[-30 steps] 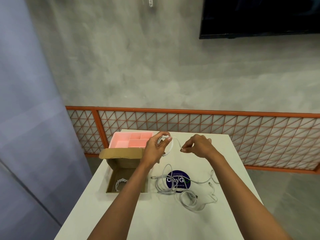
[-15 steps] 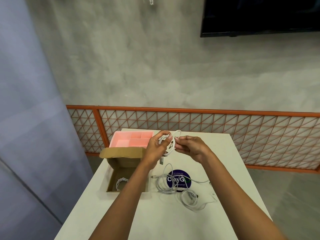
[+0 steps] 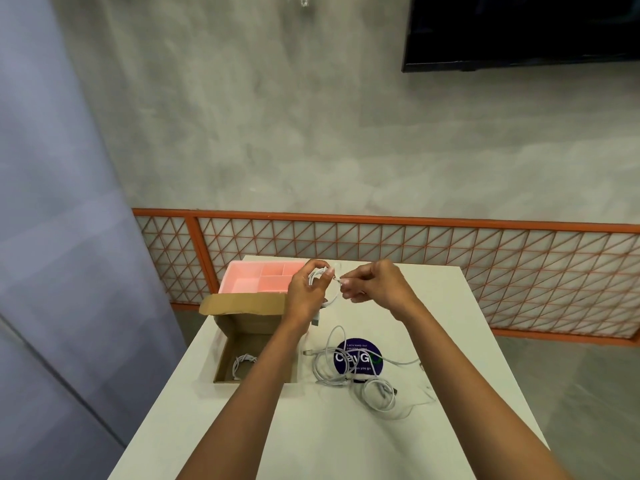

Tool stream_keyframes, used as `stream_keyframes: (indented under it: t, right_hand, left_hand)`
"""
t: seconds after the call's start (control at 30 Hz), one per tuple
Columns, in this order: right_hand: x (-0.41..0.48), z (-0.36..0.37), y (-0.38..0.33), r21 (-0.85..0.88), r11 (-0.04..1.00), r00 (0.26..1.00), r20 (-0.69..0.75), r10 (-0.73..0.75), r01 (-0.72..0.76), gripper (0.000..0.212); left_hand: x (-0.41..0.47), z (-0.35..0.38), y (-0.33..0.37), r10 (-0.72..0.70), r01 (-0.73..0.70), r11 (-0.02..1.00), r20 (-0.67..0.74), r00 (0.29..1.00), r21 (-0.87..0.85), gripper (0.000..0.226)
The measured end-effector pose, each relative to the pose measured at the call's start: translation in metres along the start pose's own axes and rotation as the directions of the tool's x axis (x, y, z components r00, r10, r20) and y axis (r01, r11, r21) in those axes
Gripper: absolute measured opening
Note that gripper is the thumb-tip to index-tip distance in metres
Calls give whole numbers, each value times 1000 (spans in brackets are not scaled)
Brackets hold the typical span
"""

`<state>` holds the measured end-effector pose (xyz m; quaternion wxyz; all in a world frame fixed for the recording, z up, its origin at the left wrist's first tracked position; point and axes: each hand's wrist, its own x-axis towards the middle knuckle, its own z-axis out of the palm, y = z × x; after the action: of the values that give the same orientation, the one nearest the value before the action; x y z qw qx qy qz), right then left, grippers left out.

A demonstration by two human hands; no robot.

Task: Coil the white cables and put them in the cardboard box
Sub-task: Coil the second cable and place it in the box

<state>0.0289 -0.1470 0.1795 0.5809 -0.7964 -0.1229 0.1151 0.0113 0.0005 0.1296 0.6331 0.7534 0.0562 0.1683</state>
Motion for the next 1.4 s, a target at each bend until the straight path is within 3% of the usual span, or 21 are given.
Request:
stream_keyframes:
  t: [0.1, 0.17, 0.37, 0.57, 0.73, 0.83, 1.1, 1.23, 1.4]
  right_hand:
    - [-1, -3, -11, -281, 956, 995, -32, -95, 82, 14]
    - [-2, -5, -18, -314, 943, 993, -26, -119, 105, 14]
    - [-6, -13, -29, -129, 981, 986, -63, -154, 145, 11]
    - [-4, -22, -27, 46, 993, 985, -134, -104, 111, 11]
    - [-3, -28, -24, 65, 994, 985, -154, -75, 86, 14]
    - [-2, -30, -21, 85, 993, 986, -153, -70, 84, 14]
    - [-1, -36, -8, 105, 992, 990, -130, -50, 64, 19]
    - [-4, -40, 2, -84, 994, 996, -58, -69, 64, 18]
    - [-4, -39, 10, -423, 898, 991, 6, -130, 120, 7]
  left_hand:
    - [0, -1, -5, 5, -4, 1000, -45, 999, 14, 13]
    - [-1, -2, -8, 12, -11, 1000, -45, 999, 21, 12]
    - [-13, -2, -16, 134, -131, 988, -27, 991, 82, 9]
    - [-17, -8, -8, 142, -141, 988, 14, 990, -68, 10]
    - [-24, -11, -3, 28, -1, 989, 182, 983, -145, 12]
    - [-24, -12, 3, 29, 0, 993, 240, 970, -122, 22]
    - [-18, -10, 7, 87, -86, 996, 188, 978, -15, 11]
    - [-15, -9, 2, 87, -91, 996, 144, 986, 21, 9]
    - [-12, -9, 1, 73, -71, 997, 107, 992, -23, 8]
